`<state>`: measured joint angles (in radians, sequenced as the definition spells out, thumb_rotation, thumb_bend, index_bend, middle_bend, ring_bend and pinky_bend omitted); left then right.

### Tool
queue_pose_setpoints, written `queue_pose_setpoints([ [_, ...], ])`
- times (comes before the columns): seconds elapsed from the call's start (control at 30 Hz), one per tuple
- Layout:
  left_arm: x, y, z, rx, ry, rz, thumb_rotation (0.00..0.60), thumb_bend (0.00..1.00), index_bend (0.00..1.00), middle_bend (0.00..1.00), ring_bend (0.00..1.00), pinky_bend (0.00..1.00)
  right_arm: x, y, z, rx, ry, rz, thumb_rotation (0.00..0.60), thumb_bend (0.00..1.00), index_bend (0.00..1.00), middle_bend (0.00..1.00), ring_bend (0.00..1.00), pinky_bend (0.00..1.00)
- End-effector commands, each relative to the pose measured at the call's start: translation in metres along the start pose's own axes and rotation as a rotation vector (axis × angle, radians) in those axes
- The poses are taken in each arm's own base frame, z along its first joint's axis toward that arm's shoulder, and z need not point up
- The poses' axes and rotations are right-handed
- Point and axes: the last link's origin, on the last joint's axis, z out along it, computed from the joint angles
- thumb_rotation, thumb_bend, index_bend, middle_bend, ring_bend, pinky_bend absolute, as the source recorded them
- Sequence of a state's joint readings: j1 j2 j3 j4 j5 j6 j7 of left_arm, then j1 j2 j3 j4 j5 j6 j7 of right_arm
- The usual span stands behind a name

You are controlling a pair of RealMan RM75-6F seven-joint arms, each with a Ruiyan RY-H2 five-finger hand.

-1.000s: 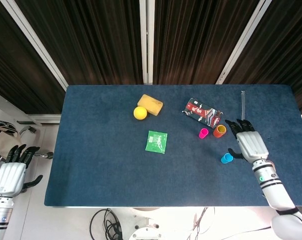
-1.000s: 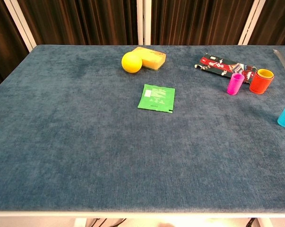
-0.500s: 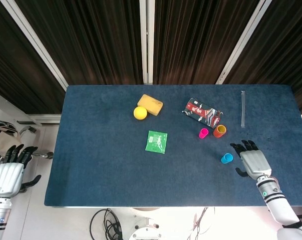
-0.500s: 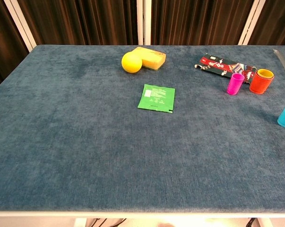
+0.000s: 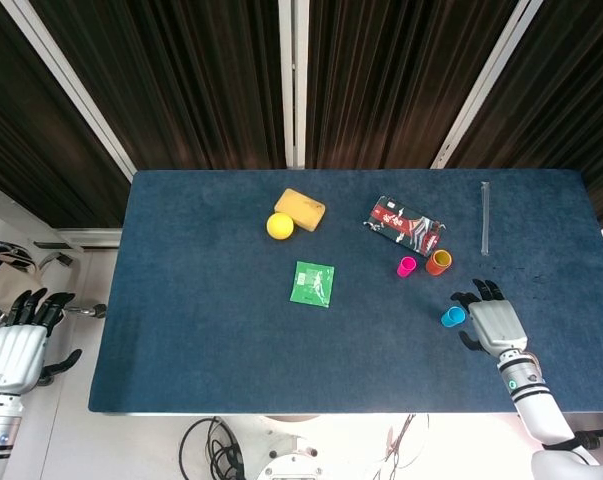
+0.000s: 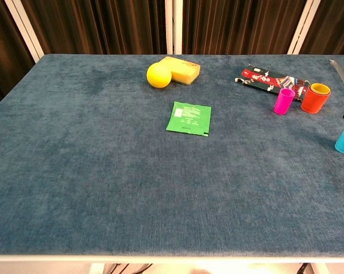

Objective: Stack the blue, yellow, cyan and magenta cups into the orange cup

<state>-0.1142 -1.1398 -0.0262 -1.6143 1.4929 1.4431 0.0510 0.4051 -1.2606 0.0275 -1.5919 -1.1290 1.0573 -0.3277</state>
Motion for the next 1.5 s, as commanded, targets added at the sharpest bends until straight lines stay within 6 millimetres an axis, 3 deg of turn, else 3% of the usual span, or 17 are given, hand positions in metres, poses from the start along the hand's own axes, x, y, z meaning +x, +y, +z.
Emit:
queue_pose_setpoints([
  [0.03, 0.0, 0.0, 0.0, 0.001, 0.0, -0.001, 0.6, 0.19, 0.15, 0.14, 0.03, 0.0, 0.0, -0.001, 0.002, -0.001, 0.004, 0.003, 0.6, 0.28, 0.29, 0.32, 0.0, 0.0],
  [0.6, 0.0, -0.001, -0.001, 0.004, 0.0, -0.001, 0.6, 0.19, 0.16, 0.14, 0.03, 0.0, -0.007, -0.01, 0.007, 0.002, 0.005, 0.014, 0.6, 0.3, 0.34, 0.36, 0.01, 0.0],
  [1.07, 0.0, -0.004, -0.005, 0.017, 0.002, -0.001, 0.6, 0.19, 0.16, 0.14, 0.03, 0.0, -0.007, -0.014, 0.011, -0.006, 0.031, 0.007, 0.6, 0.33, 0.44, 0.43, 0.07, 0.0],
  [1.2, 0.0, -0.005, -0.006, 0.018, 0.004, -0.002, 0.6, 0.19, 0.16, 0.14, 0.03, 0.0, 0.005, -0.015, 0.011, -0.003, 0.071, 0.043, 0.6, 0.33, 0.45, 0.44, 0.07, 0.0],
  [1.5, 0.0, -0.004, -0.004, 0.012, 0.007, -0.007, 0.6, 0.19, 0.16, 0.14, 0.03, 0.0, 0.055, -0.015, 0.02, -0.001, 0.205, 0.107, 0.6, 0.33, 0.47, 0.46, 0.08, 0.0],
])
